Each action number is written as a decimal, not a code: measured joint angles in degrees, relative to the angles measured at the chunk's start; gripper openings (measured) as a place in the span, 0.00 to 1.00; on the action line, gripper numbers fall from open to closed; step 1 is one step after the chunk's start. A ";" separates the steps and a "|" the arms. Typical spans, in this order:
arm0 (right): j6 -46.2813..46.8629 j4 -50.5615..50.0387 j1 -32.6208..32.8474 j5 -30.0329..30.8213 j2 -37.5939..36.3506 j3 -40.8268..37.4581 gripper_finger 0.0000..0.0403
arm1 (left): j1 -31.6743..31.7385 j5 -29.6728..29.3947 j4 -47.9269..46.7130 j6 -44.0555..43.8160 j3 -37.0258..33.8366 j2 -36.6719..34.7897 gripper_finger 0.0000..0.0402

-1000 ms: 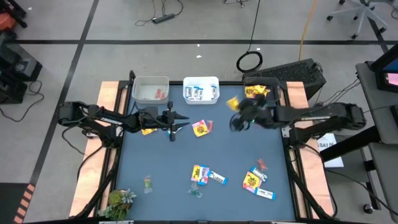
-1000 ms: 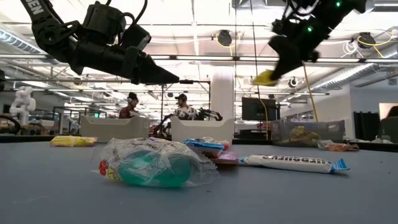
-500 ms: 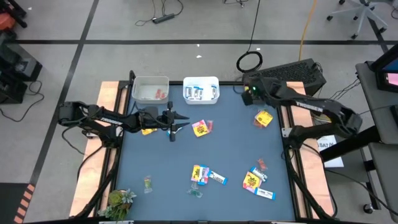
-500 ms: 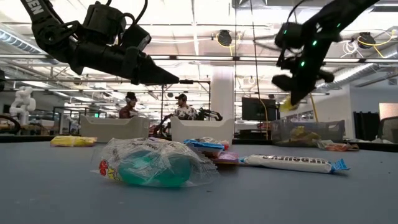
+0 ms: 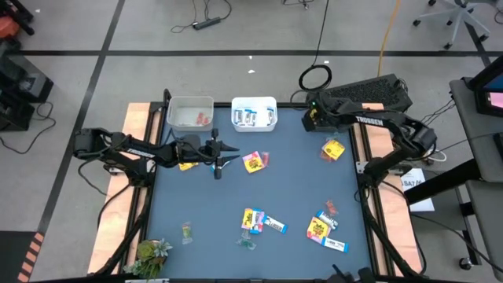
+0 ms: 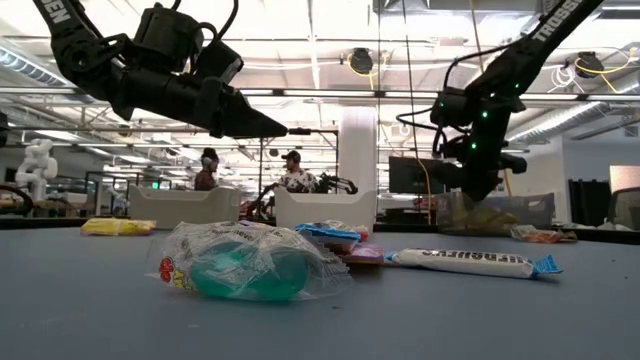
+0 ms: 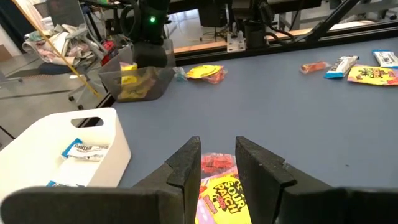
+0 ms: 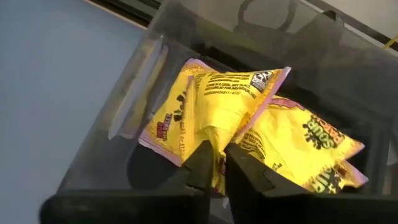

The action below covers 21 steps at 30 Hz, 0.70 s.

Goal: Sort candy
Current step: Put the yellow candy pack into the black bin

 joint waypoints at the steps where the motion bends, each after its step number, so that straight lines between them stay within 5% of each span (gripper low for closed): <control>1: 0.04 -0.17 0.01 0.22 -0.03 0.00 0.11 | 0.00 0.00 0.02 0.00 0.00 0.00 0.26; 9: 0.51 -0.69 0.03 0.32 -4.22 0.00 0.35 | 0.00 0.00 0.02 0.00 0.00 0.00 0.26; 13: 0.19 -0.57 0.03 -0.08 -7.40 0.00 0.39 | 0.00 0.00 0.02 0.00 0.00 0.00 0.26; 16: -0.32 0.11 0.00 -2.32 -7.76 0.00 0.32 | 0.00 0.00 0.02 0.00 0.00 0.00 0.26; 21: -1.33 1.29 -0.72 -5.77 -4.61 0.00 0.04 | 0.00 0.00 0.00 -0.02 0.02 0.00 0.26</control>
